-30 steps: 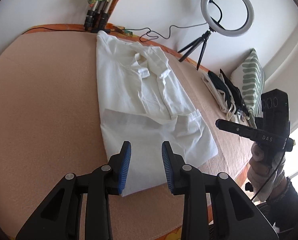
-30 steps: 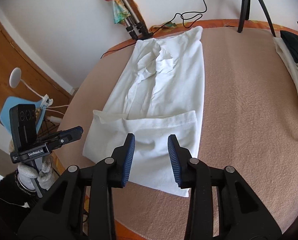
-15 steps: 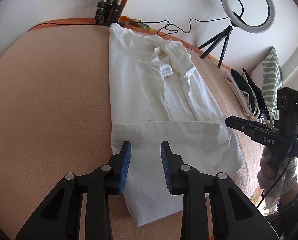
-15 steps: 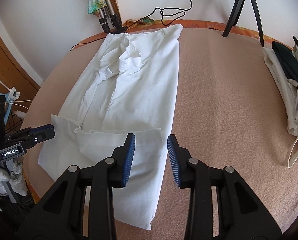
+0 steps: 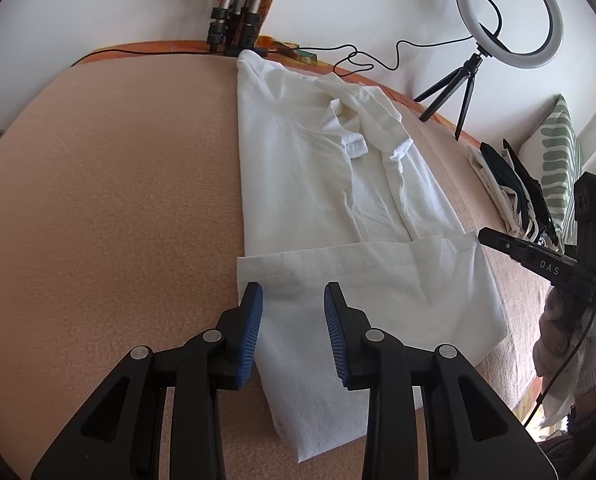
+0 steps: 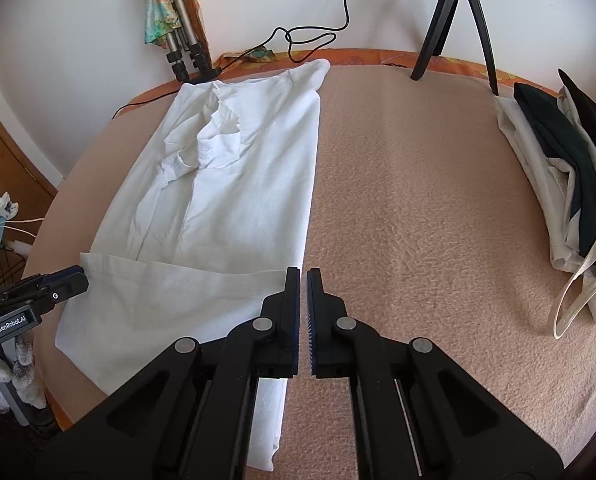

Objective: Fold small clothes
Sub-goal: 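Withdraw both open grippers and move them to the T-shirt collar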

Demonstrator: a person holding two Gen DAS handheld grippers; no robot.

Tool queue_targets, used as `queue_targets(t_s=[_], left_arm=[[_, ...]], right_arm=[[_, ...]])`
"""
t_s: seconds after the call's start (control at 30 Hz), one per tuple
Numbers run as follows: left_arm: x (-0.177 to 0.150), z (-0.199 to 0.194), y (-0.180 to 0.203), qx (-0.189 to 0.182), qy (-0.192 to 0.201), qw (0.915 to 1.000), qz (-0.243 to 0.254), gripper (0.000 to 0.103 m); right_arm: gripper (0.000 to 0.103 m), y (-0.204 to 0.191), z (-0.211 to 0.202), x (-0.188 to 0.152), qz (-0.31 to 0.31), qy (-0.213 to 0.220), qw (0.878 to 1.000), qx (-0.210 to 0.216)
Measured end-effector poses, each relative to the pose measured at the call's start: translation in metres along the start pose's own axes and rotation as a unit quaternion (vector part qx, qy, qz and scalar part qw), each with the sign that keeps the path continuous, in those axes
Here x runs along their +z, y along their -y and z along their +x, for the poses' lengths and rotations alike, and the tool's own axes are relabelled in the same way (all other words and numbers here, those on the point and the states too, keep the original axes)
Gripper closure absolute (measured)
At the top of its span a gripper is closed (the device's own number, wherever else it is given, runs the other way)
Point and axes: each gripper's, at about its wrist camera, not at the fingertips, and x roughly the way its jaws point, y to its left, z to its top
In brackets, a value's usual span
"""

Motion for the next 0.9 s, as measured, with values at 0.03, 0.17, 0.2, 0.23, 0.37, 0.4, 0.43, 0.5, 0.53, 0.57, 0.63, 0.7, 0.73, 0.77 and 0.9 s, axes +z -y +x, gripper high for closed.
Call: queue_targets(t_s=[0.03, 0.17, 0.2, 0.23, 0.37, 0.4, 0.43, 0.5, 0.53, 0.57, 0.63, 0.7, 0.73, 0.77, 0.9], left_arm=[[0.001, -0.002, -0.001, 0.002, 0.002, 1.0, -0.002, 0.073], [0.012, -0.017, -0.009, 0.006, 0.026, 0.9996, -0.011, 0.073], [0.016, -0.021, -0.011, 0.004, 0.032, 0.9994, -0.014, 0.073], [0.02, -0.025, -0.013, 0.002, 0.038, 0.9992, -0.016, 0.073], [0.042, -0.037, -0.021, 0.003, 0.06, 0.9981, -0.018, 0.062], [0.049, -0.038, -0.023, 0.003, 0.064, 0.9978, -0.017, 0.058], [0.057, -0.039, -0.026, 0.0, 0.065, 0.9978, -0.015, 0.055], [0.074, -0.037, -0.029, -0.003, 0.059, 0.9982, -0.008, 0.055], [0.083, -0.035, -0.031, 0.0, 0.058, 0.9983, -0.005, 0.055], [0.091, -0.033, -0.033, 0.004, 0.061, 0.9981, -0.003, 0.055], [0.108, -0.027, -0.038, 0.005, 0.06, 0.9981, 0.006, 0.055], [0.124, -0.019, -0.047, -0.005, 0.059, 0.9982, 0.001, 0.055], [0.132, -0.013, -0.053, -0.01, 0.056, 0.9984, -0.005, 0.055], [0.14, -0.006, -0.059, -0.01, 0.051, 0.9986, -0.01, 0.055], [0.167, 0.02, -0.073, 0.0, 0.051, 0.9987, -0.005, 0.055]], right_arm=[[0.099, 0.001, -0.001, 0.0, 0.0, -0.001, 1.0, -0.002], [0.096, 0.01, -0.01, 0.003, 0.012, 0.007, 1.0, 0.019], [0.094, 0.01, -0.012, 0.005, 0.01, 0.012, 1.0, 0.019], [0.092, 0.01, -0.014, 0.007, 0.008, 0.015, 1.0, 0.02], [0.076, 0.012, -0.02, 0.017, 0.013, 0.029, 0.999, 0.036], [0.075, 0.013, -0.021, 0.021, 0.015, 0.031, 0.999, 0.04], [0.075, 0.015, -0.021, 0.026, 0.018, 0.032, 0.998, 0.047], [0.075, 0.02, -0.021, 0.039, 0.025, 0.036, 0.997, 0.059], [0.075, 0.023, -0.019, 0.045, 0.026, 0.037, 0.997, 0.062], [0.075, 0.026, -0.017, 0.053, 0.026, 0.036, 0.997, 0.066], [0.075, 0.032, -0.01, 0.068, 0.027, 0.032, 0.997, 0.071], [0.075, 0.038, -0.001, 0.085, 0.031, 0.028, 0.996, 0.077], [0.075, 0.041, 0.004, 0.094, 0.033, 0.026, 0.996, 0.085], [0.075, 0.044, 0.009, 0.103, 0.035, 0.023, 0.995, 0.092], [0.075, 0.055, 0.036, 0.135, 0.04, 0.017, 0.993, 0.106]])
